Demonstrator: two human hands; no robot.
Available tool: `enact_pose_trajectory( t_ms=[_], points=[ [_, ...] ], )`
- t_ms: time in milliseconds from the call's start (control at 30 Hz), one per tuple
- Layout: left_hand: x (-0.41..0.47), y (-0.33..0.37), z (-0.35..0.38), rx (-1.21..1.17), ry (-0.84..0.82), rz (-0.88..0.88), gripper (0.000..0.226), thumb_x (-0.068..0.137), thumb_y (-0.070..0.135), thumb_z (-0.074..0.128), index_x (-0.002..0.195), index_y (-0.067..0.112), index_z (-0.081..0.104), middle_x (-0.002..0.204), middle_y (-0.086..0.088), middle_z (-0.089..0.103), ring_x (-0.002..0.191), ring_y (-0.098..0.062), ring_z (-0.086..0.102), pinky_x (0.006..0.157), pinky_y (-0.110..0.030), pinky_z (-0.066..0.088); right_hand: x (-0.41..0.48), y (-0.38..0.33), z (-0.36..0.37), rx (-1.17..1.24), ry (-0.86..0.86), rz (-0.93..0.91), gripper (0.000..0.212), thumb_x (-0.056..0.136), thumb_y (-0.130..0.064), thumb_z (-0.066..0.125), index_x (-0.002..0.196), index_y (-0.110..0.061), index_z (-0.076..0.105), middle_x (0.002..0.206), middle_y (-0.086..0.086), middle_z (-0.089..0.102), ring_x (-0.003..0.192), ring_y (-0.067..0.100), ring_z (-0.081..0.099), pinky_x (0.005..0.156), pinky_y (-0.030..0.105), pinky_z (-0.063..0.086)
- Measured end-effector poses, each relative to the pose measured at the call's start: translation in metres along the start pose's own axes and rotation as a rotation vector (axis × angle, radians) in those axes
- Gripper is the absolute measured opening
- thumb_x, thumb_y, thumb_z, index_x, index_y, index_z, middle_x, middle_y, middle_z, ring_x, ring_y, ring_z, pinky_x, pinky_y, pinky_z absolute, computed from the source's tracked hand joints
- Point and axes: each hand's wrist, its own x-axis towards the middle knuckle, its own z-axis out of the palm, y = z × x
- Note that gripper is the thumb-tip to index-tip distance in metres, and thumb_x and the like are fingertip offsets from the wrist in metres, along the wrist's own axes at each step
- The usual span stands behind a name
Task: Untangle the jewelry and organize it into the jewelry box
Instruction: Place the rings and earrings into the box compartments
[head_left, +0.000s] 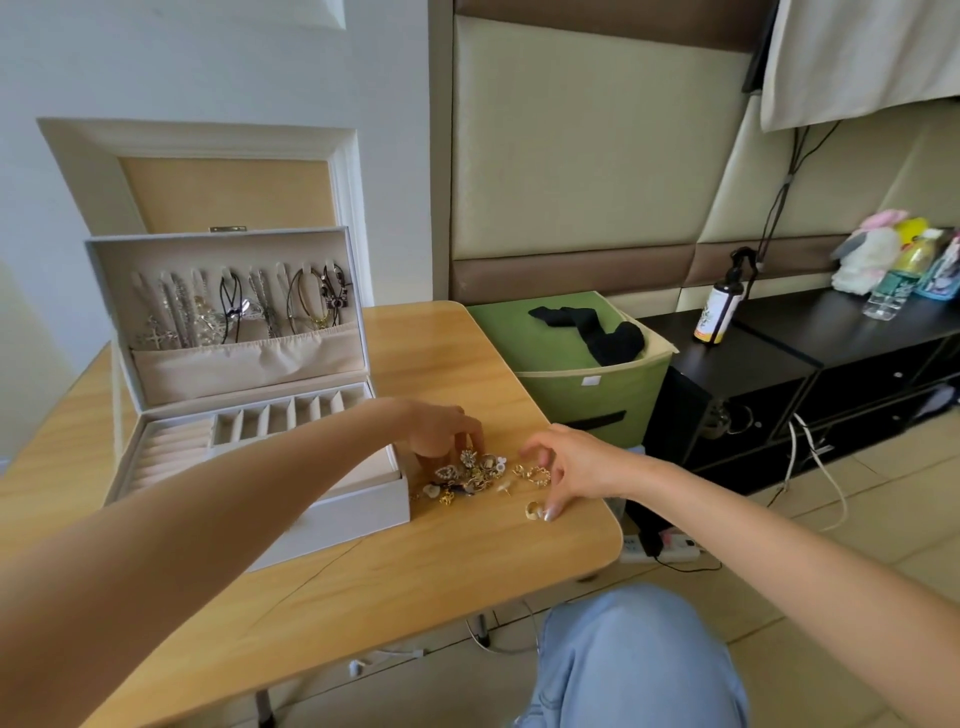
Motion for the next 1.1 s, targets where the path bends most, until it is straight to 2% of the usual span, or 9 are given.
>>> enact_pose_trajectory(
  t_ms=[267, 333, 433, 467, 567, 667, 767, 900, 1100],
  points=[
    [-0.018, 0.001, 0.0, -0.156, -0.136, 0.047, 0.051, 0.081, -0.017, 0.032, 0.114, 0.011, 0.059, 0.107, -0.004, 0.059, 0.089, -0.018, 0.06, 0.074, -0.027, 0.051, 0.008, -0.009, 0.011, 0.134, -0.084, -0.077, 0.066, 0.069, 0.002, 0.078, 0.128, -0.011, 0.05, 0.096, -0.003, 0.055, 0.072, 0.004, 0.06, 0.065, 0.014, 0.049],
    [-0.022, -0.001, -0.002, -0.174, -0.038, 0.104, 0.043, 0.082, -0.014, 0.041, 0.111, 0.009, 0.061, 0.107, -0.007, 0.063, 0.094, -0.02, 0.061, 0.082, -0.032, 0.05, 0.007, -0.01, 0.002, 0.194, -0.139, -0.086, 0.056, 0.075, 0.01, 0.068, 0.126, -0.008, 0.053, 0.099, 0.002, 0.057, 0.073, 0.006, 0.06, 0.067, 0.017, 0.052],
    [-0.035, -0.007, -0.005, -0.232, 0.17, 0.18, 0.028, 0.087, 0.005, 0.059, 0.114, 0.012, 0.06, 0.117, -0.007, 0.061, 0.108, -0.017, 0.054, 0.092, -0.026, 0.043, 0.015, -0.011, -0.012, 0.257, -0.014, -0.071, 0.053, 0.081, 0.019, 0.05, 0.125, -0.01, 0.057, 0.107, 0.005, 0.06, 0.079, 0.005, 0.06, 0.066, 0.019, 0.052],
    [-0.04, -0.011, -0.006, -0.203, 0.208, 0.18, 0.034, 0.086, 0.018, 0.066, 0.119, 0.016, 0.057, 0.124, -0.004, 0.055, 0.116, -0.016, 0.048, 0.097, -0.028, 0.039, 0.021, -0.012, -0.014, 0.25, 0.034, -0.066, 0.056, 0.081, 0.021, 0.045, 0.125, -0.012, 0.058, 0.113, 0.005, 0.06, 0.086, 0.006, 0.059, 0.068, 0.019, 0.052],
    [-0.061, -0.025, -0.004, 0.08, 0.189, 0.073, 0.091, 0.066, 0.054, 0.075, 0.141, 0.03, 0.028, 0.147, 0.003, 0.022, 0.136, -0.018, 0.015, 0.113, -0.044, 0.018, 0.04, -0.017, -0.008, 0.088, 0.076, -0.069, 0.064, 0.081, 0.02, 0.039, 0.129, -0.019, 0.055, 0.129, 0.002, 0.051, 0.11, 0.012, 0.052, 0.084, 0.021, 0.047],
    [-0.08, -0.041, 0.009, 0.335, 0.132, -0.035, 0.129, 0.058, 0.059, 0.078, 0.149, 0.026, -0.007, 0.156, 0.007, -0.01, 0.143, -0.021, -0.006, 0.114, -0.047, -0.003, 0.055, -0.027, 0.002, -0.006, 0.1, -0.081, 0.064, 0.085, 0.017, 0.031, 0.132, -0.021, 0.053, 0.132, 0.003, 0.043, 0.121, 0.017, 0.046, 0.094, 0.023, 0.04],
    [-0.09, -0.058, 0.028, 0.42, 0.148, -0.036, 0.136, 0.061, 0.056, 0.078, 0.145, 0.022, -0.023, 0.155, 0.005, -0.023, 0.143, -0.019, -0.015, 0.112, -0.043, -0.015, 0.063, -0.039, 0.008, -0.01, 0.089, -0.105, 0.062, 0.086, 0.016, 0.028, 0.129, -0.017, 0.056, 0.123, 0.001, 0.048, 0.111, 0.013, 0.049, 0.089, 0.02, 0.037],
    [-0.09, -0.069, 0.036, 0.408, 0.168, 0.019, 0.134, 0.067, 0.05, 0.077, 0.136, 0.025, -0.035, 0.15, 0.003, -0.033, 0.143, -0.019, -0.016, 0.115, -0.04, -0.011, 0.067, -0.048, 0.014, 0.08, 0.017, -0.116, 0.055, 0.088, 0.017, 0.031, 0.121, -0.014, 0.062, 0.106, 0.002, 0.057, 0.095, 0.014, 0.057, 0.08, 0.02, 0.051],
    [-0.084, -0.071, 0.029, 0.376, 0.149, 0.054, 0.126, 0.073, 0.047, 0.074, 0.138, 0.023, -0.032, 0.15, 0.001, -0.034, 0.143, -0.019, -0.014, 0.112, -0.036, -0.01, 0.062, -0.064, 0.015, 0.105, -0.058, -0.185, 0.052, 0.085, 0.018, 0.039, 0.121, -0.011, 0.062, 0.103, 0.006, 0.056, 0.092, 0.013, 0.051, 0.078, 0.021, 0.048]
  ],
)
